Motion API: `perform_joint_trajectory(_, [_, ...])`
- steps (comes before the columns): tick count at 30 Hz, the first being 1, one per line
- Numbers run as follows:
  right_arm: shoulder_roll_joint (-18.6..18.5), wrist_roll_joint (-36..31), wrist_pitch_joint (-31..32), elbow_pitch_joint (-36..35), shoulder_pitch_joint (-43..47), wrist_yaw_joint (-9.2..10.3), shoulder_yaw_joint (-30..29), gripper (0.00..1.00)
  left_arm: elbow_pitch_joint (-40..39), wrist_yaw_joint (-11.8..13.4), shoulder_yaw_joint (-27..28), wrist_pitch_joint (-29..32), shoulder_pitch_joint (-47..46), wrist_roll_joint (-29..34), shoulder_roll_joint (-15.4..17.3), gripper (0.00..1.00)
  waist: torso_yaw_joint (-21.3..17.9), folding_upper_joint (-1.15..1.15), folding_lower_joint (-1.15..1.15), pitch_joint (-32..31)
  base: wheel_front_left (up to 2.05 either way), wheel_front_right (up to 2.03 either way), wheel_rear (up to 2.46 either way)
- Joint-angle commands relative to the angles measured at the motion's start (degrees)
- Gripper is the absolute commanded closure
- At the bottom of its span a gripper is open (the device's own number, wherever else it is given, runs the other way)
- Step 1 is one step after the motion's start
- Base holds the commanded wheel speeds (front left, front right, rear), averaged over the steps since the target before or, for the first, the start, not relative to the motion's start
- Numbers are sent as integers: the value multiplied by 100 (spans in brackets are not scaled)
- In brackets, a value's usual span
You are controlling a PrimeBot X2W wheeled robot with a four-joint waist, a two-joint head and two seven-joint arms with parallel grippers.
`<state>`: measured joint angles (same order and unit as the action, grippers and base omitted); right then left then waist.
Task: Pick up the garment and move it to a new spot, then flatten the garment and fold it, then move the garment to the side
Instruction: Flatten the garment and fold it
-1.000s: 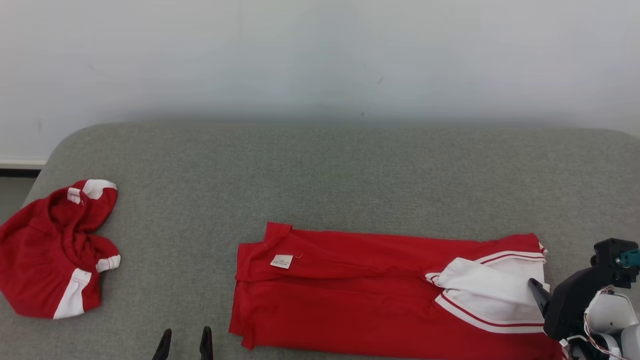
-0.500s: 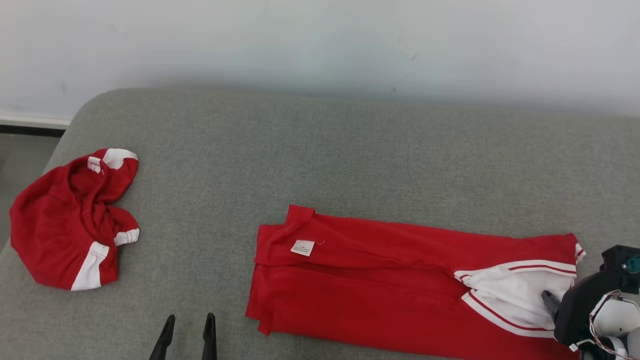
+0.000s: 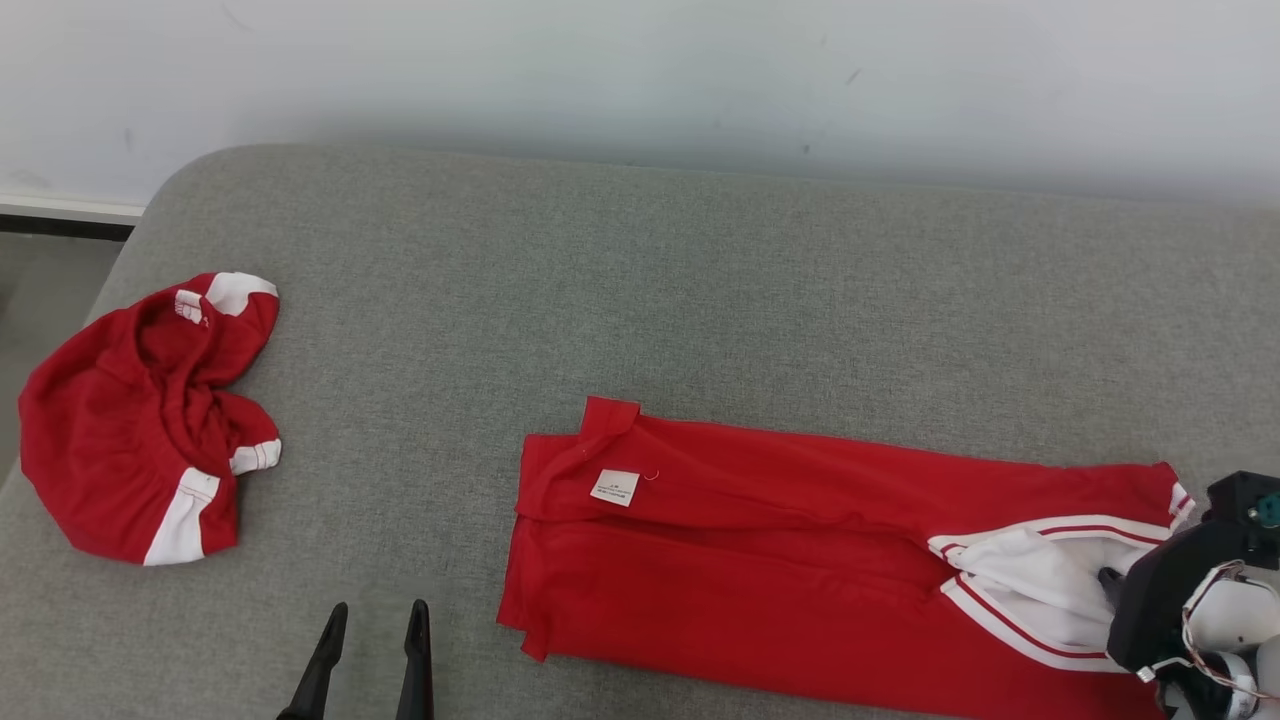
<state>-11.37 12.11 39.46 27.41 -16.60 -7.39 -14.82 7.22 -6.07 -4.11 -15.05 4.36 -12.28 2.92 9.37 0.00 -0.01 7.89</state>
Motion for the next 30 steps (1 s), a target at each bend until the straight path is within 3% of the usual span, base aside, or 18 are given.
perform_joint_trajectory(1, [170,19,72,210,211,-17,97,100,-5,-9,13,-16,-72,26,-5,0,-1,0,1,-7,0,0,0])
perform_joint_trajectory(8, [-117,-399,-362,-77,208,1,-245,100,49,10,78,-16,41,0,-4,0,-105,0,1,-245,0,0,0])
perform_joint_trajectory(18, [-648,-914,-335,-577,310,-3,-675,100,85,45,97,-16,220,-64,-5,0,-400,0,1,-527,0,0,0])
perform_joint_trajectory(23, [-791,-846,-185,-795,384,-3,-557,100,119,55,62,-16,267,-91,-4,0,-506,0,1,-622,0,0,0])
perform_joint_trajectory(30, [-632,-512,149,-1406,586,-4,110,100,179,78,53,-16,277,-118,-5,0,-550,0,1,-754,0,0,0])
